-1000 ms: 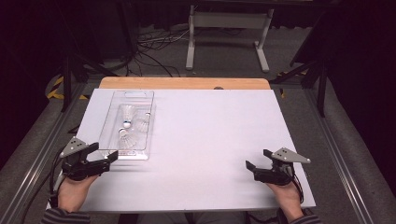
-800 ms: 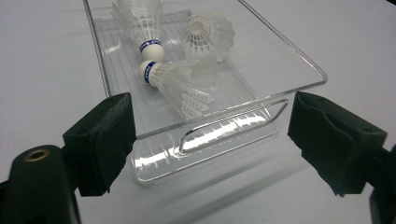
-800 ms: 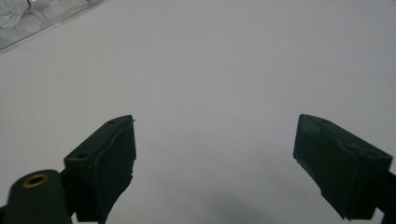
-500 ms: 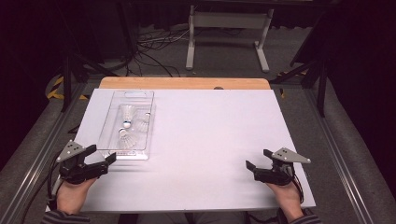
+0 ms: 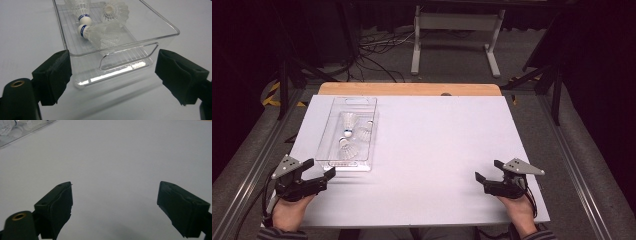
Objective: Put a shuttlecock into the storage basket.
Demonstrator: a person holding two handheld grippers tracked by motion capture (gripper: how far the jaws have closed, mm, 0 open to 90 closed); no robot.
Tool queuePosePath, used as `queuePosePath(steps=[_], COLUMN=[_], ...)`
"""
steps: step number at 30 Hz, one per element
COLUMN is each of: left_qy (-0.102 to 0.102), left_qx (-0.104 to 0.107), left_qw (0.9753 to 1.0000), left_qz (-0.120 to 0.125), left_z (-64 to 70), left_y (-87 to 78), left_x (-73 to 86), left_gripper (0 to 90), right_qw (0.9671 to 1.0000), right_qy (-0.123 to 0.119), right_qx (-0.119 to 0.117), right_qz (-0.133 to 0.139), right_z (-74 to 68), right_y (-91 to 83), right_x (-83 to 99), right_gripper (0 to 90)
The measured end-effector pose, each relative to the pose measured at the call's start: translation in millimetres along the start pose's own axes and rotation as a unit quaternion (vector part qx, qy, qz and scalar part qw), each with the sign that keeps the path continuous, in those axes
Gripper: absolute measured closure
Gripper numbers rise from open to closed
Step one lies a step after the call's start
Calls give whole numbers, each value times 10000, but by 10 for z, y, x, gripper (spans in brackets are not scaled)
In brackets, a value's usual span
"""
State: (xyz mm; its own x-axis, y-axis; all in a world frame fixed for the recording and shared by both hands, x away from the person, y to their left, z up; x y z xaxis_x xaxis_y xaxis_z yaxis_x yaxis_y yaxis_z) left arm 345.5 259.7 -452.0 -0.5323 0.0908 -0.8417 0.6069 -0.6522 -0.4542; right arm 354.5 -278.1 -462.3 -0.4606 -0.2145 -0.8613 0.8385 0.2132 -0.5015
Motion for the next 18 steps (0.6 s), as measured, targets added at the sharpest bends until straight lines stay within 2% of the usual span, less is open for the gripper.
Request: queuePosePath(steps=[7, 18], left_qy=[-2, -129], left_qx=[19, 93], left_qw=[10000, 9998], left_qz=[-70, -118], left_z=[-8, -25], left_y=[1, 9], left_x=[30, 76], left_gripper=[145, 142], right_qw=[10000, 10000], right_qy=[-12, -26], right_qx=[-3, 4], right_qz=[-1, 18], right_z=[-2, -3], right_y=[2, -4], right_x=[0, -4], right_gripper=[140, 140])
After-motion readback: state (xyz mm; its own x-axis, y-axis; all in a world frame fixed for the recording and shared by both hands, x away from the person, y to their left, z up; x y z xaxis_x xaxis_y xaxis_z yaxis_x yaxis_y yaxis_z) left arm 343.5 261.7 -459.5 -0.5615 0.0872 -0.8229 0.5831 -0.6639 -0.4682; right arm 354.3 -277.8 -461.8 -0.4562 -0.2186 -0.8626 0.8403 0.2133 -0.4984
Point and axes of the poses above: each handheld gripper's, and its own axes: y roughly forward along the jaws, x roughly out of its underside, z roughly to its right, the point moved 5 cm from there along y, roughly forward along the jaws, and after that the axes turned 15 degrees about x, right-handed, at the moved point
